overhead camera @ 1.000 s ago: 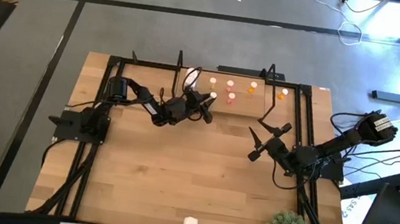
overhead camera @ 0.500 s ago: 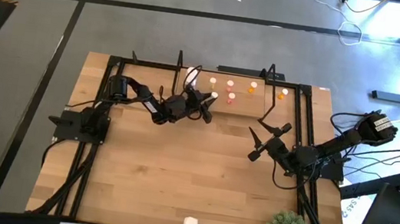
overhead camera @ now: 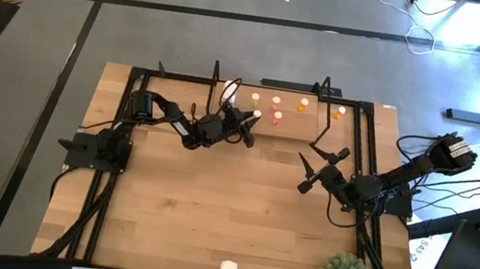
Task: Pick and place medicine bottles onto shelf by color
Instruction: Put the bottom yellow pill bottle on the shelf aligned with the other yellow pill bottle
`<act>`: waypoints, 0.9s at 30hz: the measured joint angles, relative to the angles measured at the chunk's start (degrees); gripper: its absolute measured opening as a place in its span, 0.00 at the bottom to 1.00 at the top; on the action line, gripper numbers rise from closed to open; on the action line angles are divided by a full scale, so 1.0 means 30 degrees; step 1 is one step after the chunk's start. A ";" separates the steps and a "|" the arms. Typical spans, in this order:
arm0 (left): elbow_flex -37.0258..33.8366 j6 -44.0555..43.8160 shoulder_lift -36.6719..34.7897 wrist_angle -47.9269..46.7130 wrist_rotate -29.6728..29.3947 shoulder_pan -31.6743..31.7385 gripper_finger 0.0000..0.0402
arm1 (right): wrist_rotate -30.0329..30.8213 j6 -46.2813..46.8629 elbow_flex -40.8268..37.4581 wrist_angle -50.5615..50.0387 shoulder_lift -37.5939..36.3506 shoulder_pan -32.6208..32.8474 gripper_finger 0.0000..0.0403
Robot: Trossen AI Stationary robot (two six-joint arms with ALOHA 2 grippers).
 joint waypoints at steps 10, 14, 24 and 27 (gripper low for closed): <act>-0.0015 0.1348 0.0000 0.1024 -0.0526 -0.0651 0.20 | 0.0000 -0.0006 0.0000 0.0000 0.0000 0.0006 0.47; -0.0007 0.2884 0.0000 0.2151 -0.3064 -0.1692 0.20 | 0.0000 -0.0006 0.0000 0.0005 -0.0001 0.0007 0.47; 0.0000 0.2461 0.0059 0.2021 -0.5441 -0.2317 0.20 | 0.0000 0.0001 0.0000 0.0006 -0.0007 0.0007 0.47; 0.0277 0.2017 0.0949 0.2956 -0.5354 -0.2259 0.20 | 0.0000 0.0000 0.0006 0.0005 -0.0007 0.0006 0.47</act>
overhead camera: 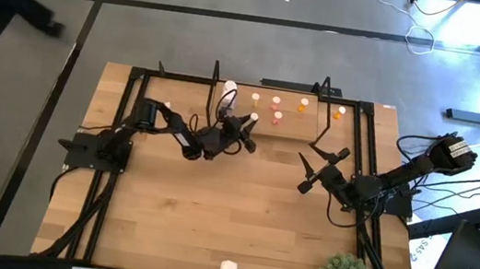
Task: Pick and place medicine bottles onto shelf by color
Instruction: Put the bottom yellow pill bottle on the shelf aligned with the other yellow pill bottle
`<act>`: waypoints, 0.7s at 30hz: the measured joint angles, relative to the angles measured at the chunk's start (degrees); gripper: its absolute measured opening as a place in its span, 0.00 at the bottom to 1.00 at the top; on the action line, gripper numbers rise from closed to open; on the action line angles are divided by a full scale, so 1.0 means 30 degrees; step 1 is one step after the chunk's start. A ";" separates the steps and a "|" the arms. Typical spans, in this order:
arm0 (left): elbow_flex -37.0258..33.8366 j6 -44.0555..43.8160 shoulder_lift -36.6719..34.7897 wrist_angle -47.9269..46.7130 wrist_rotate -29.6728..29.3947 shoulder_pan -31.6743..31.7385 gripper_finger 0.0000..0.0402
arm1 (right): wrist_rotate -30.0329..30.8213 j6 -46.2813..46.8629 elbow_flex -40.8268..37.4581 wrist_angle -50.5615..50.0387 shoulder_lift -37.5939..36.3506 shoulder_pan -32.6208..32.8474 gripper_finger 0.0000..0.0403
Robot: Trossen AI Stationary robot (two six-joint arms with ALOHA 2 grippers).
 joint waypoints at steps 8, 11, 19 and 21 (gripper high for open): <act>0.1705 0.0023 0.1552 0.0217 0.0201 0.0051 0.20 | 0.0000 0.0001 0.0001 -0.0043 0.0000 -0.0006 0.47; 0.1832 0.0490 0.1543 0.0233 0.0199 0.0064 0.20 | 0.0000 -0.0006 0.0001 -0.0047 0.0000 0.0001 0.47; 0.1828 0.0407 0.1543 -0.0327 -0.1375 0.0117 0.20 | 0.0000 -0.0001 0.0001 -0.0045 0.0000 -0.0001 0.47; 0.1828 0.0378 0.1543 -0.0344 -0.1440 0.0109 0.20 | 0.0000 -0.0006 0.0001 -0.0050 0.0000 0.0001 0.47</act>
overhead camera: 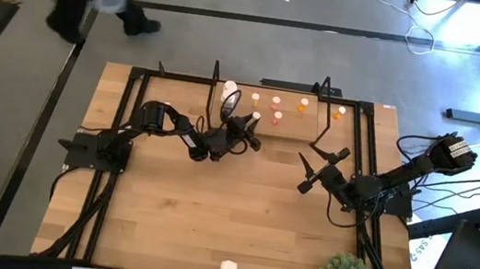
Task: Pick and place medicine bottles onto shelf by color
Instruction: Put the bottom yellow pill bottle on the shelf aligned with the other yellow pill bottle
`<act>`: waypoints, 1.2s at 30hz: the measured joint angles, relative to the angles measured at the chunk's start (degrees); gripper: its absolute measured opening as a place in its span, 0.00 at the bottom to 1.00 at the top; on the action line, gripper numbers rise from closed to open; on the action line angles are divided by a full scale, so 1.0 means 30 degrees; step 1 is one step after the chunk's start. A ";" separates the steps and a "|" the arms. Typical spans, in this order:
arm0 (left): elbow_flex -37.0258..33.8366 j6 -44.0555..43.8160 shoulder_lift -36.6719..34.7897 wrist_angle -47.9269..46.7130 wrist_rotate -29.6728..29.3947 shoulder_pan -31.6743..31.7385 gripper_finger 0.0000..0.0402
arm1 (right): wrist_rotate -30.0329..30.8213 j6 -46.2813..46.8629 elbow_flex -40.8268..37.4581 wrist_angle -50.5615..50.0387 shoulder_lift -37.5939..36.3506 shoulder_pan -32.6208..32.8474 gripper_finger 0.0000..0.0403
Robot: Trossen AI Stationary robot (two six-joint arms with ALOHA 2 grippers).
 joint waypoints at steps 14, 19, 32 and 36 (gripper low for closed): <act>0.0000 -0.2842 -0.0051 -0.2068 -0.0016 0.0000 0.22 | 0.0000 0.0007 0.0000 0.0007 0.0000 -0.0003 0.47; 0.0000 -0.1675 -0.0044 -0.1910 -0.0086 0.0000 0.24 | 0.0000 0.0003 0.0000 0.0007 0.0000 0.0000 0.47; -0.0036 -0.0810 0.0015 -0.1592 -0.0672 -0.0200 0.30 | 0.0000 0.0006 0.0000 0.0015 0.0000 0.0000 0.47; -0.0036 -0.0703 0.0019 -0.1564 -0.0704 -0.0229 0.31 | 0.0000 0.0002 0.0000 0.0015 0.0000 0.0000 0.47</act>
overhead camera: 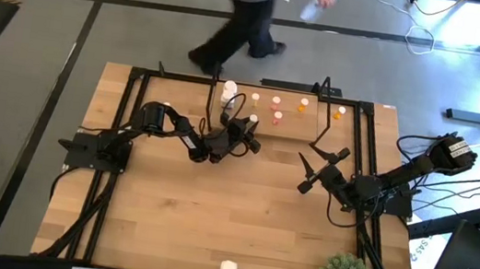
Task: Pick and place medicine bottles onto shelf by color
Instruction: Put the bottom yellow pill bottle on the shelf aligned with the other yellow pill bottle
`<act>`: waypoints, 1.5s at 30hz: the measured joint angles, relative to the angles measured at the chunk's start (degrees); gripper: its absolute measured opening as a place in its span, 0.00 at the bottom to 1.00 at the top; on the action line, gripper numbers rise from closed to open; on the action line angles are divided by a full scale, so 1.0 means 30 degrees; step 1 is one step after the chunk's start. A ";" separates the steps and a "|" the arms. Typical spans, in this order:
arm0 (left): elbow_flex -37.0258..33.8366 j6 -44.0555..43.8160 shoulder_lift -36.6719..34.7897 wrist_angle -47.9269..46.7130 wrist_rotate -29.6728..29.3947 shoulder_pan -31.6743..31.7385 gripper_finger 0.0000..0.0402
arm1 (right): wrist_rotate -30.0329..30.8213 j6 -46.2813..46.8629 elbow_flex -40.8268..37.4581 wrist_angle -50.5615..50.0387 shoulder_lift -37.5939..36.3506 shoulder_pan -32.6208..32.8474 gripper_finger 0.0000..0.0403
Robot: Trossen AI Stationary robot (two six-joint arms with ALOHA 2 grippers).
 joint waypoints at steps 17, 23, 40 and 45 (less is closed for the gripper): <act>0.0015 -0.0113 -0.0004 0.0498 -0.0944 -0.0201 0.31 | 0.0000 0.0001 0.0000 0.0000 0.0000 0.0000 0.47; 0.0015 -0.0106 -0.0004 0.0466 -0.0966 -0.0229 0.31 | 0.0000 -0.0002 0.0000 0.0000 0.0000 -0.0007 0.47; 0.0015 0.0389 -0.0012 0.0491 -0.0640 -0.0223 0.31 | 0.0000 0.0002 0.0000 0.0000 0.0000 0.0000 0.47; 0.0015 0.1303 -0.0026 0.0506 -0.0654 -0.0238 0.35 | 0.0000 0.0002 0.0000 0.0000 0.0000 -0.0001 0.47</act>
